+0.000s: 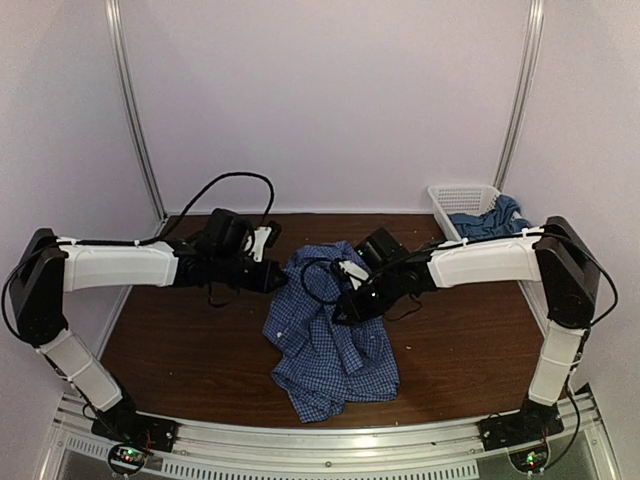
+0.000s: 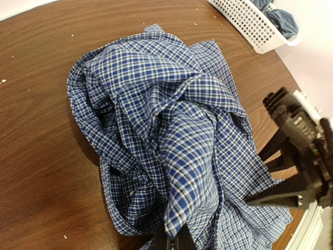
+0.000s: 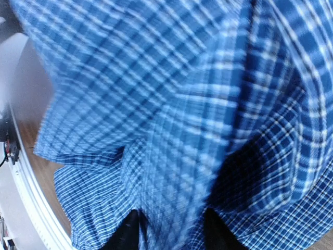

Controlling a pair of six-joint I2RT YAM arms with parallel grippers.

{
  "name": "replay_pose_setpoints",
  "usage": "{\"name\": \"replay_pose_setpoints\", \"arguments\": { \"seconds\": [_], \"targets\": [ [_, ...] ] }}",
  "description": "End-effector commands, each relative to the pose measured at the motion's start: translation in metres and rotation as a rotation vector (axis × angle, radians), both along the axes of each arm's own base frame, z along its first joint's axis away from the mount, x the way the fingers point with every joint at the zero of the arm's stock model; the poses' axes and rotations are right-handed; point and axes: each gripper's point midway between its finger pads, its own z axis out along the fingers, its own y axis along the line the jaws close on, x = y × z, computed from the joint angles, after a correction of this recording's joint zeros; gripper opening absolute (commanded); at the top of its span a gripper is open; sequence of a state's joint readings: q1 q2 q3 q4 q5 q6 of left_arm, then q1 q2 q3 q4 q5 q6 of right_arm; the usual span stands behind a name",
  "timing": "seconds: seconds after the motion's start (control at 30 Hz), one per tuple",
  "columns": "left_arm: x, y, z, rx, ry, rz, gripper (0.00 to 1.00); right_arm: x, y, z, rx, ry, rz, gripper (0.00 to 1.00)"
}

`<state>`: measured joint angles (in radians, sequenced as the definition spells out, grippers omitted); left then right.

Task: Fold and stack the mixed laundry pile
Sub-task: Pick up the crumpled shirt from the center of the board.

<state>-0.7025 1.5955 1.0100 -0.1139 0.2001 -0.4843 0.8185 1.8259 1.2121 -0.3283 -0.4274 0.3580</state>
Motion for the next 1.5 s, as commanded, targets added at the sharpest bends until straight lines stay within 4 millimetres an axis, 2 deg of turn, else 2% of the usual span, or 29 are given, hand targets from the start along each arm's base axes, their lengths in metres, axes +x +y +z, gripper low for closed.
{"name": "replay_pose_setpoints", "arguments": {
  "seconds": [0.0, 0.07, 0.1, 0.17, 0.23, 0.37, 0.53, 0.6, 0.7, 0.83, 0.97, 1.13, 1.23, 1.3, 1.47],
  "targets": [
    [0.015, 0.027, 0.028, -0.045, -0.035, 0.086, 0.00, 0.022, -0.011, 0.000, -0.088, -0.056, -0.089, 0.19],
    [0.023, 0.050, 0.041, -0.052, -0.049, 0.142, 0.00, 0.030, -0.022, 0.020, -0.097, -0.111, -0.130, 0.02],
    [0.026, 0.062, 0.049, -0.058, -0.059, 0.170, 0.00, 0.036, -0.031, 0.033, -0.110, -0.147, -0.159, 0.00],
    [0.033, 0.085, 0.066, -0.065, -0.088, 0.216, 0.00, 0.047, -0.049, 0.059, -0.116, -0.203, -0.209, 0.00],
    [0.037, 0.103, 0.083, -0.057, -0.123, 0.250, 0.00, 0.058, -0.068, 0.094, -0.090, -0.262, -0.262, 0.00],
    [0.049, 0.130, 0.118, -0.023, -0.173, 0.309, 0.00, 0.081, -0.104, 0.170, -0.018, -0.395, -0.364, 0.00],
    [0.070, 0.164, 0.161, -0.034, -0.215, 0.396, 0.00, 0.107, -0.161, 0.259, 0.040, -0.556, -0.517, 0.00],
    [0.077, 0.173, 0.178, -0.045, -0.229, 0.409, 0.00, 0.114, -0.183, 0.287, 0.057, -0.606, -0.576, 0.00],
    [0.086, 0.176, 0.202, -0.052, -0.258, 0.398, 0.00, 0.118, -0.216, 0.319, 0.070, -0.664, -0.660, 0.00],
    [0.091, 0.183, 0.238, -0.046, -0.321, 0.407, 0.00, 0.117, -0.256, 0.350, 0.082, -0.723, -0.763, 0.00],
    [0.097, 0.215, 0.282, -0.076, -0.388, 0.486, 0.00, 0.108, -0.298, 0.379, 0.089, -0.785, -0.861, 0.00],
    [0.097, 0.261, 0.318, -0.138, -0.430, 0.580, 0.00, 0.102, -0.341, 0.398, 0.061, -0.832, -0.952, 0.00],
    [0.095, 0.281, 0.325, -0.149, -0.438, 0.624, 0.00, 0.099, -0.357, 0.400, 0.036, -0.846, -0.988, 0.00],
    [0.093, 0.289, 0.323, -0.146, -0.428, 0.640, 0.00, 0.096, -0.363, 0.400, 0.028, -0.850, -1.000, 0.00],
    [0.087, 0.290, 0.315, -0.137, -0.421, 0.617, 0.00, 0.092, -0.370, 0.402, 0.008, -0.863, -1.007, 0.00]
  ]
}}
